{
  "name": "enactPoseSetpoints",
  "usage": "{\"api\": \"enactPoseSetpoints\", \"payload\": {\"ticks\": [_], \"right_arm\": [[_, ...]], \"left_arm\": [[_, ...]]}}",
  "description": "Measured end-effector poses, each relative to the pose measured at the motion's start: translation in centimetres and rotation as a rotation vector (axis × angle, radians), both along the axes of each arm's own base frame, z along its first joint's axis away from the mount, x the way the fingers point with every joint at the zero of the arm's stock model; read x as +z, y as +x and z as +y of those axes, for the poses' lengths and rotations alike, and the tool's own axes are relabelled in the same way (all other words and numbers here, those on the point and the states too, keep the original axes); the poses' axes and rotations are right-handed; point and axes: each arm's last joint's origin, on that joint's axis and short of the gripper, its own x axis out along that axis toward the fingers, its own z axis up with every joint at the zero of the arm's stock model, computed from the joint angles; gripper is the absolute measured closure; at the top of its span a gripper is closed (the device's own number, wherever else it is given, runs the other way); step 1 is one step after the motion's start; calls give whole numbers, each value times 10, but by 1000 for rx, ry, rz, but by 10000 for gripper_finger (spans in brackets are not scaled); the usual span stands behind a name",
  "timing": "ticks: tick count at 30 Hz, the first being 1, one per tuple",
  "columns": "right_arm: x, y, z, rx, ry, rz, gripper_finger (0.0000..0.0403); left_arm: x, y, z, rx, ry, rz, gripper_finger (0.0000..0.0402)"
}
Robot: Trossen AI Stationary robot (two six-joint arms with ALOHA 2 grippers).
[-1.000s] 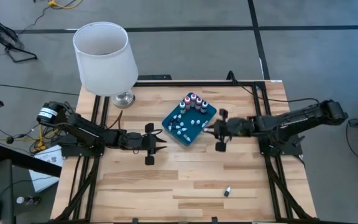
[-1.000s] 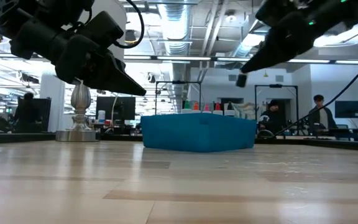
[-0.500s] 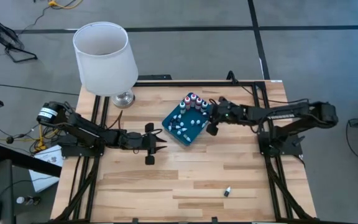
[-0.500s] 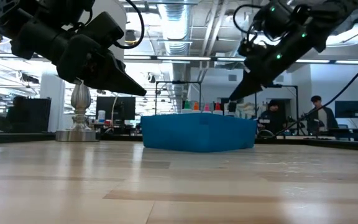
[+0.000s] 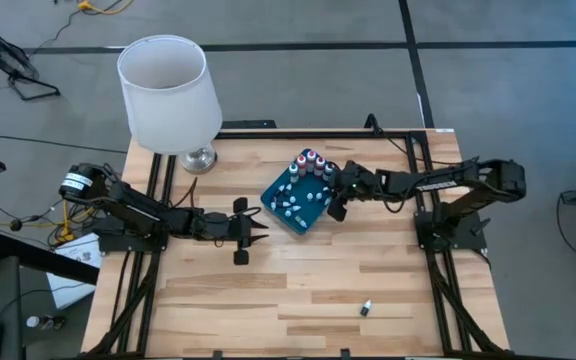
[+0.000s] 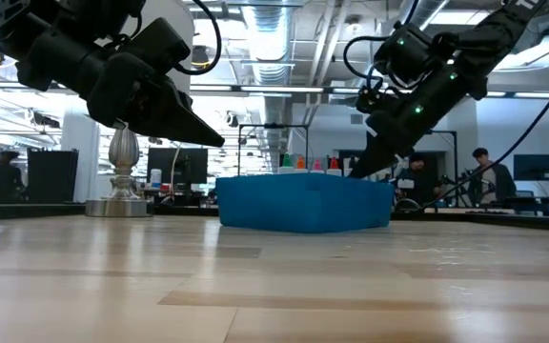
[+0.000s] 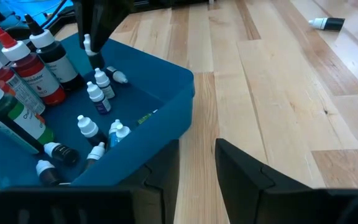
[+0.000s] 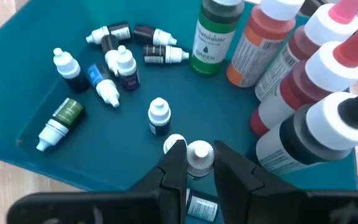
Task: Pick & Place food coloring
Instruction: Put the small green food coloring bottle into the blue container, then put the small brown food coloring bottle into the blue container
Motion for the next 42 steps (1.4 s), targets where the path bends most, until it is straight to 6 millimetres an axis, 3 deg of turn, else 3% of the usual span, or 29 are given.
{"api": "enactPoseSetpoints", "payload": {"ticks": [13,28,35,42], "right_arm": [[1,0,0,0,-2,-7,318],[3,-1,0,-1,-1,-11,315],[29,-7,12,39,-25,-114,315],[55,-25,49,164,-7,-155,315]], "left_arm": [[0,0,0,2,-4,0,306],[0,0,0,5,-11,-1,306],[0,0,0,5,-11,-1,306],[0,0,0,6,-13,-1,306]]}}
